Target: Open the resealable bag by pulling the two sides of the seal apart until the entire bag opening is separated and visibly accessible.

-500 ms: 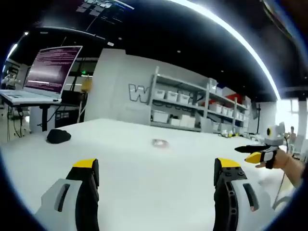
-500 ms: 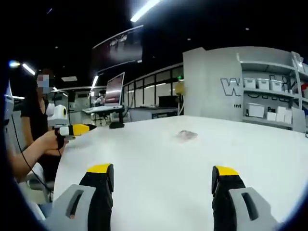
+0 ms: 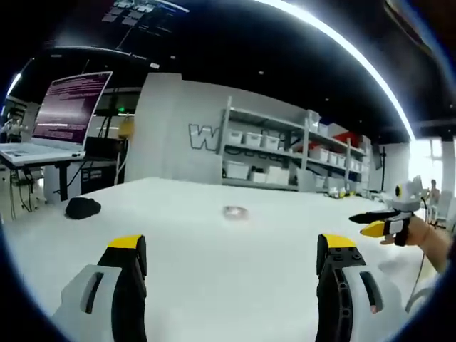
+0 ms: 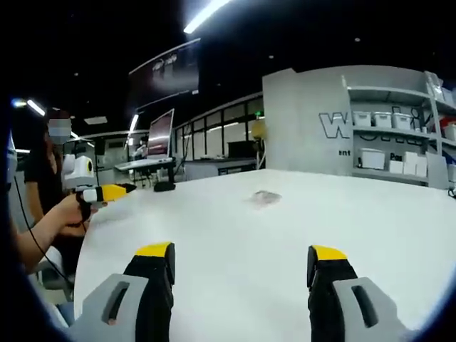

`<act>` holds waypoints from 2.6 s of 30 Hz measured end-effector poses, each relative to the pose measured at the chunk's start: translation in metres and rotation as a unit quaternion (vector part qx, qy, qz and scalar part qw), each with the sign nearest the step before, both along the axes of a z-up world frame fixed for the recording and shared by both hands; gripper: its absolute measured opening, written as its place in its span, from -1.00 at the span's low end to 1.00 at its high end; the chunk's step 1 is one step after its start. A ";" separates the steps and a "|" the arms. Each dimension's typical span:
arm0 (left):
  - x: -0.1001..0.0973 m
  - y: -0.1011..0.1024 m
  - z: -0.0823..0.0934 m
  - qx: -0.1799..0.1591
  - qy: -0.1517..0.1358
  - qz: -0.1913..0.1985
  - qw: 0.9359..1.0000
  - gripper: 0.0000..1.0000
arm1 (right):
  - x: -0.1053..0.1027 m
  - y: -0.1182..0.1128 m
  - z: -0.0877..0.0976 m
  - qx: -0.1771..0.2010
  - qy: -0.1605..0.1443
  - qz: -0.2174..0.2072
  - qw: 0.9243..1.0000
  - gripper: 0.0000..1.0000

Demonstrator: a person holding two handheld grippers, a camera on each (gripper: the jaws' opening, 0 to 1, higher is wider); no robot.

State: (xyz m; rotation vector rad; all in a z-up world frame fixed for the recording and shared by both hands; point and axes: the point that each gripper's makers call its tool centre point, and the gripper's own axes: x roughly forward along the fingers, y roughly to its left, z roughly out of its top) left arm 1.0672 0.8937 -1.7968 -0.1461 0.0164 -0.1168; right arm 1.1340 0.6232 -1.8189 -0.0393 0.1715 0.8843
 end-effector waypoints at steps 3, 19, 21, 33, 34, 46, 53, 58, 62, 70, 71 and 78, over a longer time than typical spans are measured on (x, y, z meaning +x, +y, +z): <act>0.001 0.000 0.002 0.009 -0.001 0.001 1.000 0.99 | 0.000 0.000 -0.001 -0.004 0.001 0.000 1.000 0.54; -0.005 -0.004 -0.004 0.032 0.024 -0.003 0.999 0.99 | -0.003 0.005 0.006 -0.023 -0.009 0.001 1.000 0.42; -0.006 -0.002 -0.003 0.035 0.022 -0.001 0.999 0.99 | -0.002 0.006 0.006 -0.023 -0.010 -0.002 1.000 0.42; -0.004 0.003 0.001 0.033 0.018 0.002 0.999 0.99 | 0.003 0.006 0.007 -0.023 -0.009 -0.005 1.000 0.38; -0.004 0.002 0.001 0.033 0.018 0.002 0.999 0.99 | 0.004 0.005 0.007 -0.023 -0.009 -0.005 1.000 0.38; -0.004 0.005 -0.003 0.032 0.019 0.008 0.999 0.99 | 0.008 0.007 0.001 -0.030 -0.004 -0.005 1.000 0.32; -0.005 0.005 -0.004 0.029 0.021 0.007 0.999 0.99 | 0.011 0.010 0.000 -0.032 -0.002 -0.002 0.999 0.29; -0.003 0.005 -0.003 0.031 0.021 0.007 0.999 0.99 | 0.012 0.011 -0.001 -0.032 -0.002 -0.003 0.999 0.27; -0.001 0.005 -0.002 0.029 0.019 0.006 0.999 0.99 | 0.013 0.012 -0.002 -0.034 0.000 -0.001 0.999 0.27; 0.002 0.005 -0.008 0.032 0.029 0.007 0.999 0.99 | 0.018 0.014 -0.004 -0.034 0.004 -0.001 0.999 0.28; 0.002 0.005 -0.008 0.033 0.030 0.007 0.999 0.99 | 0.018 0.015 -0.003 -0.034 0.004 -0.001 0.999 0.27; 0.006 0.004 -0.010 0.036 0.034 0.004 0.999 0.99 | 0.024 0.017 -0.002 -0.033 0.003 -0.009 0.999 0.23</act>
